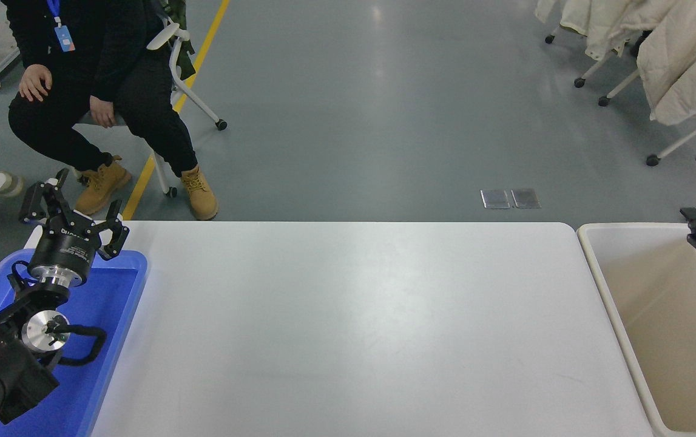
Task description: Clean the table surface
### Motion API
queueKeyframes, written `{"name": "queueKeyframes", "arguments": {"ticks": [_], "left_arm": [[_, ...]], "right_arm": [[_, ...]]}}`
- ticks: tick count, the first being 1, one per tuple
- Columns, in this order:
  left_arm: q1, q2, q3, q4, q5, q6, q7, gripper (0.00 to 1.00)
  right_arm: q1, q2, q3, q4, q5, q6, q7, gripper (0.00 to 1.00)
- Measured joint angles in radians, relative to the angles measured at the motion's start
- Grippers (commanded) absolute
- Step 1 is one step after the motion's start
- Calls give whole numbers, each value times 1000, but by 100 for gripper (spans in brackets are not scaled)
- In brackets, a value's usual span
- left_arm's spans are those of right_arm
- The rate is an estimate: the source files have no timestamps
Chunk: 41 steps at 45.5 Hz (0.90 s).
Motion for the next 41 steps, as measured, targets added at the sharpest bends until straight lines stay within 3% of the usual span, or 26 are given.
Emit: {"name": "queueKeyframes", "arguments": {"ticks": [25, 41], "left_arm": [[0, 0, 0, 0, 0, 0, 0, 100], [0, 0, 0, 0, 0, 0, 0, 100]], "right_arm": [[-87, 437, 275, -100, 2, -7, 106, 100], [-121, 563, 339, -129, 2, 1, 242, 100]]}}
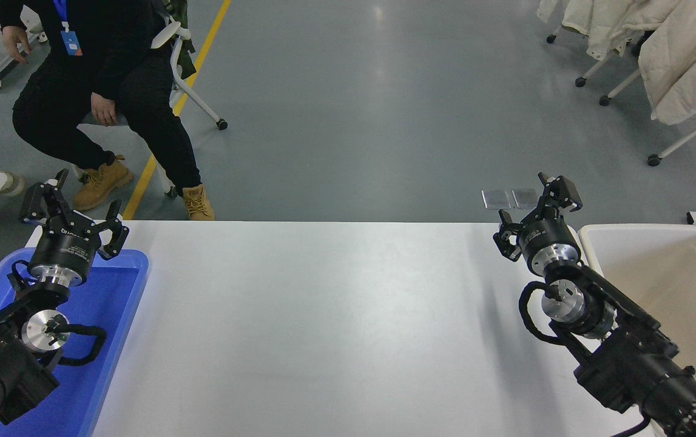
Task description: Clean the table surface
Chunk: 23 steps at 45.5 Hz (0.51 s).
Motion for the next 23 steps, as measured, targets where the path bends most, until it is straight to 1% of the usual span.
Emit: {"name": "queueKeyframes", "arguments": {"ticks": [10, 23], "left_arm": [[0, 0, 0, 0, 0, 0, 0, 100], [0, 0, 0, 0, 0, 0, 0, 100]], "right_arm": [[-19, 21, -21, 2, -9, 6, 69, 100], [-17, 12, -92, -7, -45, 8, 122, 100]]}}
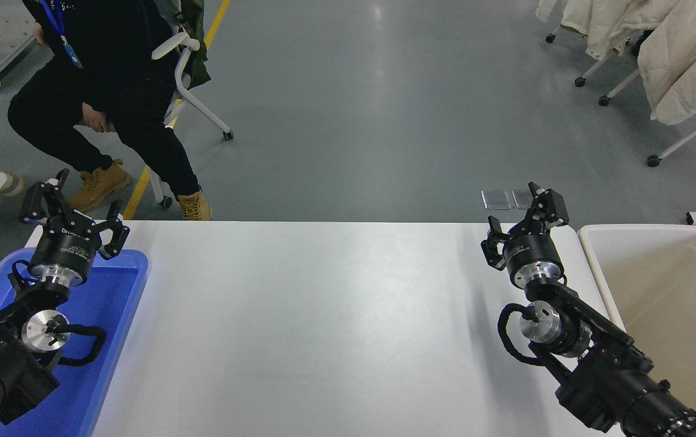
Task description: Clean the table surface
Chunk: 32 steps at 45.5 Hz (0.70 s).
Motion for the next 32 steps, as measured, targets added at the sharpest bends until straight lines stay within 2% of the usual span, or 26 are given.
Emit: {"name": "queueKeyframes", "arguments": {"ticks": [12, 32], "left_arm": [[0, 0, 0, 0, 0, 0, 0, 100], [0, 0, 0, 0, 0, 0, 0, 100]], "right_arm": [[1, -9, -22, 1, -118, 0, 42, 100], [-8, -5, -30, -2, -167, -2, 75, 100]]}}
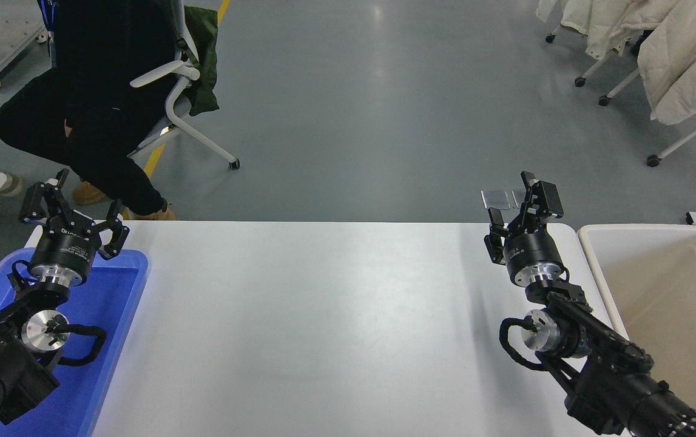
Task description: Clean the table surface
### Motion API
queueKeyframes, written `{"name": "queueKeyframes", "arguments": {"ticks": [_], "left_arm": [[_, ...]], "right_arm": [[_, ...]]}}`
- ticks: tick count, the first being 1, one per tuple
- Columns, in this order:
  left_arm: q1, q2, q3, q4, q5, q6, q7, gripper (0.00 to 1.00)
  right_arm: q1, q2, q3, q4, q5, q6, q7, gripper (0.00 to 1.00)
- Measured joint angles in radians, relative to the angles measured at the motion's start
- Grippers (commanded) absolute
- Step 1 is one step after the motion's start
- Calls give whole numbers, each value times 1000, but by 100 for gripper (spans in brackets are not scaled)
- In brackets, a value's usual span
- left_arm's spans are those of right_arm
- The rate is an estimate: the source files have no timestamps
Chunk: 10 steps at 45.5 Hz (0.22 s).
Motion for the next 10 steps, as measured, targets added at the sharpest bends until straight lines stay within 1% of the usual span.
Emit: {"name": "queueKeyframes", "arguments": {"ticks": [10], "left_arm": [[0, 0, 0, 0, 0, 0, 0, 100]], "right_arm": [[-3, 4, -1, 1, 3, 0, 3, 100]]}}
